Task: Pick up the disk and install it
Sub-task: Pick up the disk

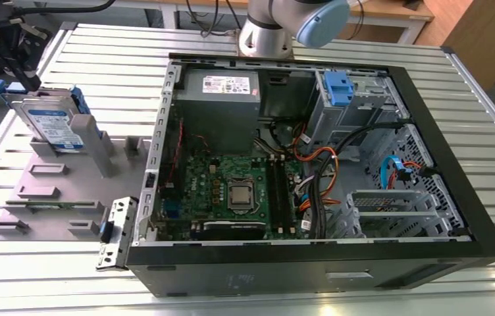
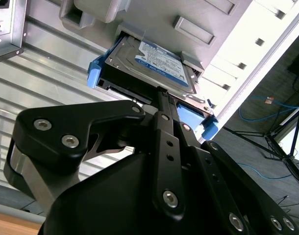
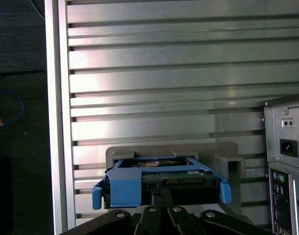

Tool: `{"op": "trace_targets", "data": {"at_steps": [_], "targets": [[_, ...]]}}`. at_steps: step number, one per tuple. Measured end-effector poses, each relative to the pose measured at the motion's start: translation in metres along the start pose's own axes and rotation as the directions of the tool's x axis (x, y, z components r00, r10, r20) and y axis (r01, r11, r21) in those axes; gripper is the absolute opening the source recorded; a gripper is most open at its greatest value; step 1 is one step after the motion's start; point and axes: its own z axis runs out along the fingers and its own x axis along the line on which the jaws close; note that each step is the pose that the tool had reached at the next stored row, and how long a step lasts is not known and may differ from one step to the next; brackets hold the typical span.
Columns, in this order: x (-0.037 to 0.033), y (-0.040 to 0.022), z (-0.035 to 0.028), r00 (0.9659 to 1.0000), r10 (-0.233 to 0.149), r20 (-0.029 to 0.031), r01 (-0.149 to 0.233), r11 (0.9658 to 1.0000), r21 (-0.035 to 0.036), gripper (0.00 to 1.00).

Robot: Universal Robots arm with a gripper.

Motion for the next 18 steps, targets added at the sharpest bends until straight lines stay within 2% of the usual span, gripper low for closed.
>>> {"op": "trace_targets", "data": {"at_steps": [4, 10, 14, 18], "targets": [[0.0001, 0.0000, 0.0000, 1.0000, -0.004, -0.0002, 0.004, 1.0000, -0.0001, 0.11], [0.0001, 0.0000, 0.0000, 0.9978, -0.067, -0.0028, 0.067, 0.9978, -0.0018, 0.11], [0.0001, 0.0000, -0.0001, 0.9930, -0.118, -0.0049, 0.118, 0.9931, -0.0033, 0.11], [0.0000, 0.0000, -0.0006, 0.9866, -0.163, -0.0066, 0.163, 0.9866, -0.0050, 0.11]]}}
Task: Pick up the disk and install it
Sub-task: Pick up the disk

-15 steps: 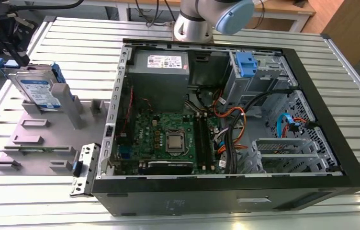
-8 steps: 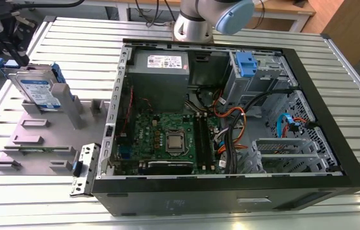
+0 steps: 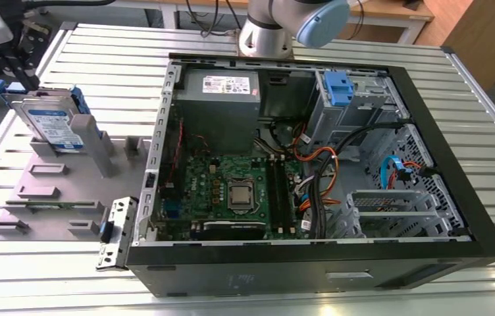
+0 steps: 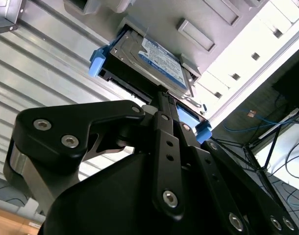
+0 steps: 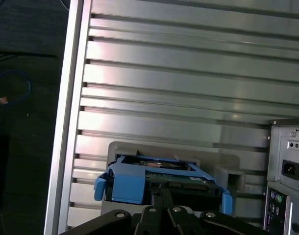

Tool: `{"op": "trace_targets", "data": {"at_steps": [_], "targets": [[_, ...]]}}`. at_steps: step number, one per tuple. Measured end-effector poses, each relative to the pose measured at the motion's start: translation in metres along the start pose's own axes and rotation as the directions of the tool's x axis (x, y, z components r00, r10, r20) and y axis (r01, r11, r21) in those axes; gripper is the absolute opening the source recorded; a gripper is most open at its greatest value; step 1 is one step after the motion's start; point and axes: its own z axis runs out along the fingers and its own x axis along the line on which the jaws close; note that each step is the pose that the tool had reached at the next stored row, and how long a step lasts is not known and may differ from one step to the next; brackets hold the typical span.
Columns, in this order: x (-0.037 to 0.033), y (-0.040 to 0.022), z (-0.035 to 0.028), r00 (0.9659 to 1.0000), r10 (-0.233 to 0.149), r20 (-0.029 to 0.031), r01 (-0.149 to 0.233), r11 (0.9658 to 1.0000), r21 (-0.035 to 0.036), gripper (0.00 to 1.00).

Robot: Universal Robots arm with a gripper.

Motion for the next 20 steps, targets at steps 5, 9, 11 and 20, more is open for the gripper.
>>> {"op": "trace_targets", "data": {"at_steps": [5, 9, 11, 20], "targets": [[0.0000, 0.0000, -0.0001, 0.9974, -0.072, -0.0033, 0.072, 0.9974, -0.0021, 0.11], [0.0000, 0.0000, -0.0001, 0.9903, -0.139, -0.0060, 0.139, 0.9903, -0.0041, 0.11], [0.0000, 0.0000, -0.0001, 0.9852, -0.171, -0.0073, 0.171, 0.9852, -0.0052, 0.11], [0.0000, 0.0000, -0.0001, 0.9481, -0.318, -0.0128, 0.318, 0.9482, -0.0105, 0.11]]}}
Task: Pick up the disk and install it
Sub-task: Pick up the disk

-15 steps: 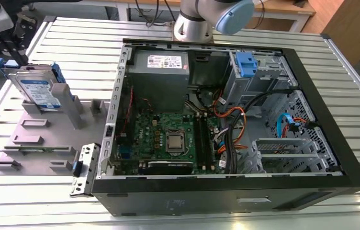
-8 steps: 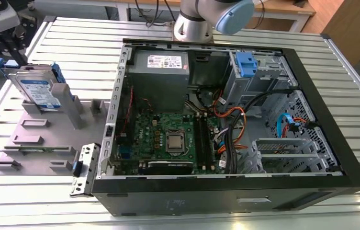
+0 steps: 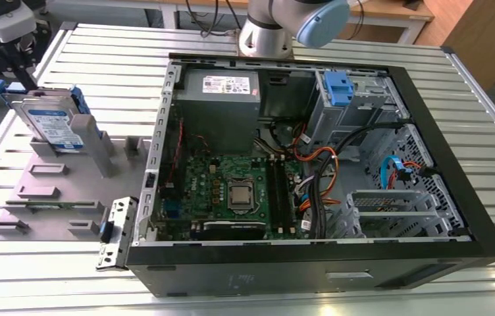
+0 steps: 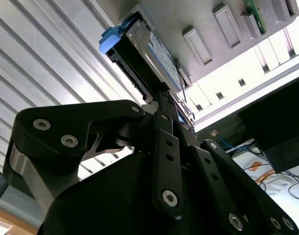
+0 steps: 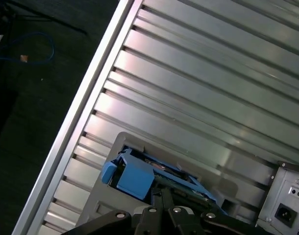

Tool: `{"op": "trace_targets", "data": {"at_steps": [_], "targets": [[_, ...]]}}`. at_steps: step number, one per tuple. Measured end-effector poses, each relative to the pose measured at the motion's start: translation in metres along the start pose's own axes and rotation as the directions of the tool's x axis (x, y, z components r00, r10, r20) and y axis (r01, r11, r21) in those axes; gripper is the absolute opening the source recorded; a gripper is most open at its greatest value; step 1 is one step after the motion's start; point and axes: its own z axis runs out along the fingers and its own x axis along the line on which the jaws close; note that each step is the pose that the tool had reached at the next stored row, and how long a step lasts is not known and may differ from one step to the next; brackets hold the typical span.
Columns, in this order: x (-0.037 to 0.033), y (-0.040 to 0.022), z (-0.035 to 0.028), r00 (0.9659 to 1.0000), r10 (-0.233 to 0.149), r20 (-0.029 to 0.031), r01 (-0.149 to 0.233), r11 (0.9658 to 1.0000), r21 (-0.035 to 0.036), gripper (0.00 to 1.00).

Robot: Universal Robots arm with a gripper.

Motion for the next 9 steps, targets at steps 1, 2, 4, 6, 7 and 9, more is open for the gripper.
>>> {"op": "trace_targets", "data": {"at_steps": [1, 2, 4, 6, 7, 9], "targets": [[0.0000, 0.0000, 0.0000, 0.9999, -0.014, -0.0006, 0.014, 0.9999, -0.0003, 0.11], [0.0000, 0.0000, 0.0000, 0.9998, -0.021, -0.0009, 0.021, 0.9998, -0.0005, 0.11], [0.0000, 0.0000, 0.0000, 0.9998, -0.021, -0.0010, 0.021, 0.9998, -0.0006, 0.11], [0.0000, 0.0000, 0.0000, 0.9998, -0.021, -0.0009, 0.021, 0.9998, -0.0006, 0.11], [0.0000, 0.0000, 0.0000, 0.9998, -0.021, -0.0009, 0.021, 0.9998, -0.0006, 0.11], [0.0000, 0.0000, 0.0000, 0.9997, -0.024, -0.0011, 0.024, 0.9997, -0.0006, 0.11]]}}
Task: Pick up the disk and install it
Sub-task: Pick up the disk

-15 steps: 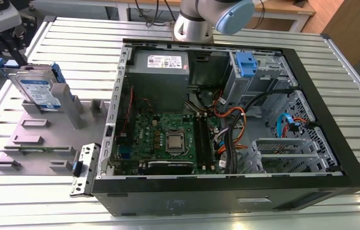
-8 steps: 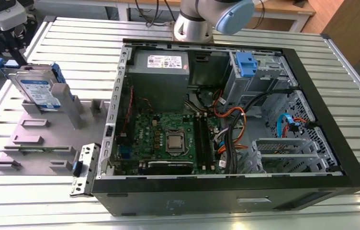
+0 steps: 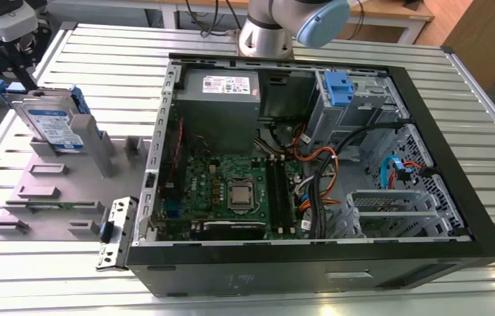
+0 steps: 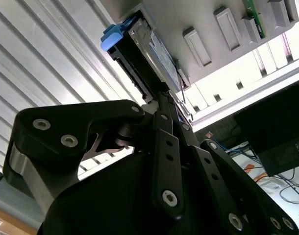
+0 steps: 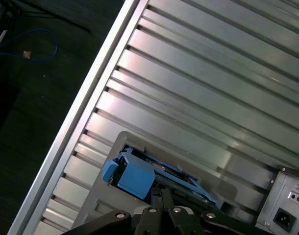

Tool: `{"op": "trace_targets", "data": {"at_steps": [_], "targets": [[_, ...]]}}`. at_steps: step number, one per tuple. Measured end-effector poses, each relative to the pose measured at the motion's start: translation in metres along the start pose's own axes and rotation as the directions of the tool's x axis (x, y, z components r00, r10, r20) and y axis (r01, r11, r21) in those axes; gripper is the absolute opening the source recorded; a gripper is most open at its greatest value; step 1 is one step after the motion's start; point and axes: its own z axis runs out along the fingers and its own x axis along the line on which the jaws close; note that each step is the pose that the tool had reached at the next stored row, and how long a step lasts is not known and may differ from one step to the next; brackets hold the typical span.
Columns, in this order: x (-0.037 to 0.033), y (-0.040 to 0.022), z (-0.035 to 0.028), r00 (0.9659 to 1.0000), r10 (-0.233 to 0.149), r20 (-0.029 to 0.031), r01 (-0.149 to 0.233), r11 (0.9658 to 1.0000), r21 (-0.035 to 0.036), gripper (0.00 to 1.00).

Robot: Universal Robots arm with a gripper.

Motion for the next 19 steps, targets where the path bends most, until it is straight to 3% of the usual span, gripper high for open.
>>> {"op": "trace_targets", "data": {"at_steps": [6, 19], "targets": [[0.0000, 0.0000, 0.0000, 0.9989, -0.047, -0.0019, 0.047, 0.9989, -0.0012, 0.11], [0.0000, 0.0000, 0.0000, 0.9988, -0.049, -0.0021, 0.049, 0.9988, -0.0013, 0.11]]}}
